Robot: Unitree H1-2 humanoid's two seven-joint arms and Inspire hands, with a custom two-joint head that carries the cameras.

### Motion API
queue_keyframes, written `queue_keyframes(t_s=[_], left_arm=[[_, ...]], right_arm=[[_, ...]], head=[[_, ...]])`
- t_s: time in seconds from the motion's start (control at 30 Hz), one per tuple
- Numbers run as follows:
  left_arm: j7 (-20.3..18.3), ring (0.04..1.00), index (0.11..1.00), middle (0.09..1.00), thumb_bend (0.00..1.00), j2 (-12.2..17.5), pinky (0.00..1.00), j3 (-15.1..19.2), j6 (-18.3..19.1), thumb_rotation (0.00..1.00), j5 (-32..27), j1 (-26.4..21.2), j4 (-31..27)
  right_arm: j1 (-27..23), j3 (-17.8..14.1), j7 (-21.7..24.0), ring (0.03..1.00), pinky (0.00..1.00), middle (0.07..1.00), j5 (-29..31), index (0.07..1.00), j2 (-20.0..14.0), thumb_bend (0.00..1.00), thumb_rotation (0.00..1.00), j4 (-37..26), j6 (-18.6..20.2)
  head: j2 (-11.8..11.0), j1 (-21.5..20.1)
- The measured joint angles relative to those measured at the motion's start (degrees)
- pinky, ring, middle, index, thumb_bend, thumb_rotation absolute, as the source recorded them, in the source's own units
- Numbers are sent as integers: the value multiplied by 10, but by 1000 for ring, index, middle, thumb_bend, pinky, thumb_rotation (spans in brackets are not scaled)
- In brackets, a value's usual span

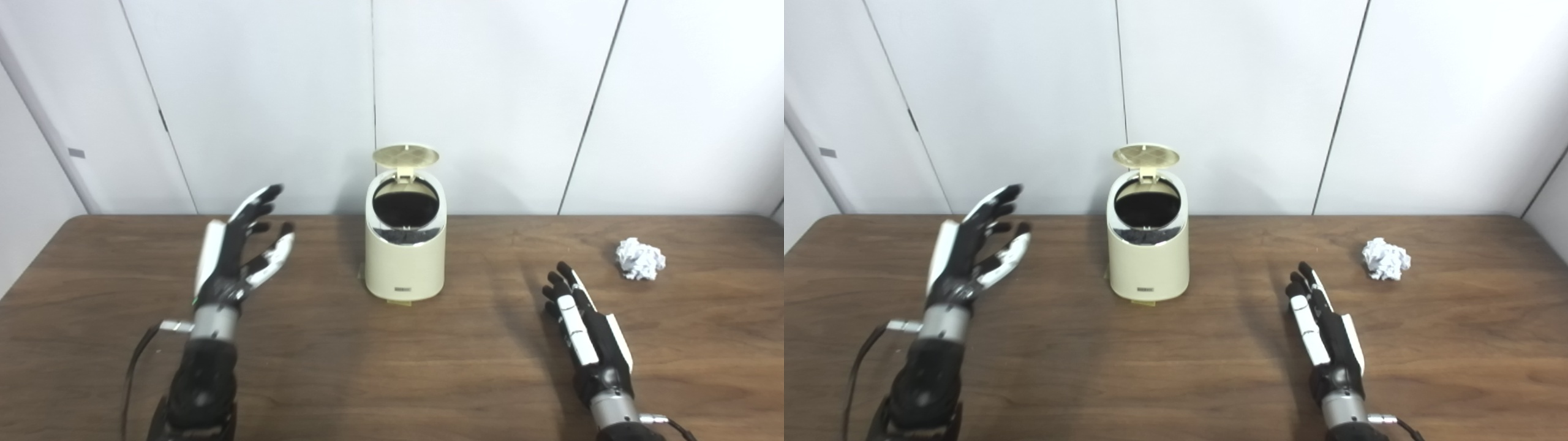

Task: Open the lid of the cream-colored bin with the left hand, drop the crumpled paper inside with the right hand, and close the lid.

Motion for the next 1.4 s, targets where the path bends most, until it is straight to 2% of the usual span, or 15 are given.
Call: queue_keyframes(t_s=[0.07,0.13,0.2,0.27,0.4,0.47,0.53,0.6,0.63,0.8,0.9,0.93,1.1,1.23,1.4], left_arm=[[11,881,897,894,276,-3,834,6,-1,200,-4,27,-6],[11,894,900,892,305,-3,877,7,0,410,-12,51,-13],[9,910,904,894,331,-3,909,8,0,558,-21,70,-17],[-3,919,910,897,340,1,917,6,4,643,-32,84,-23],[-27,914,923,902,355,18,894,-6,2,646,-40,99,-36],[-31,911,923,900,365,21,889,-7,1,659,-44,103,-36],[-33,926,941,909,363,20,906,-8,1,716,-51,110,-36],[-39,925,953,913,364,17,882,-12,1,747,-64,115,-36],[-42,924,958,916,371,16,868,-14,1,769,-68,116,-36],[-51,926,959,923,363,12,894,-25,-25,829,-84,120,-25],[-50,938,949,924,358,8,925,-25,-34,842,-85,128,-12],[-50,940,944,924,356,8,928,-25,-35,840,-86,130,-12],[-49,935,961,926,347,8,913,-25,-41,848,-86,129,-13],[-49,935,965,928,340,7,917,-23,-39,822,-89,130,-14],[-49,938,960,925,316,5,923,-22,-18,812,-89,132,-29]], right_arm=[[0,-1,0,878,886,915,0,926,-1,534,559,-2,0],[-2,-1,-3,865,840,909,-5,922,-3,573,510,-2,0],[-7,0,-11,869,825,904,-29,912,-8,628,458,-2,0],[-16,3,-24,870,801,901,-73,907,-21,690,413,-1,-1],[-46,6,-46,858,806,877,-167,903,-80,758,364,22,-7],[-55,1,-55,847,789,865,-203,895,-106,776,335,19,9],[-61,-7,-58,848,792,875,-221,900,-116,773,240,-8,40],[-66,-10,-55,852,794,878,-226,906,-117,780,228,-34,54],[-70,-8,-48,853,791,879,-228,907,-119,784,219,-43,58],[-84,2,-21,817,711,868,-297,909,-164,807,110,-71,104],[-93,13,1,841,730,880,-350,901,-204,823,89,-80,135],[-96,16,7,871,769,897,-364,897,-214,838,66,-80,142],[-119,28,35,946,885,929,-405,914,-241,832,94,-61,169],[-144,29,85,954,872,939,-420,890,-265,843,108,-20,189],[-175,18,149,960,834,948,-451,891,-269,852,87,33,192]], head=[[4,-8],[6,-14],[7,-18],[10,-27],[12,-59],[11,-74],[11,-100],[11,-108],[11,-137],[10,-184],[10,-196],[11,-214],[13,-226],[16,-231],[17,-229]])
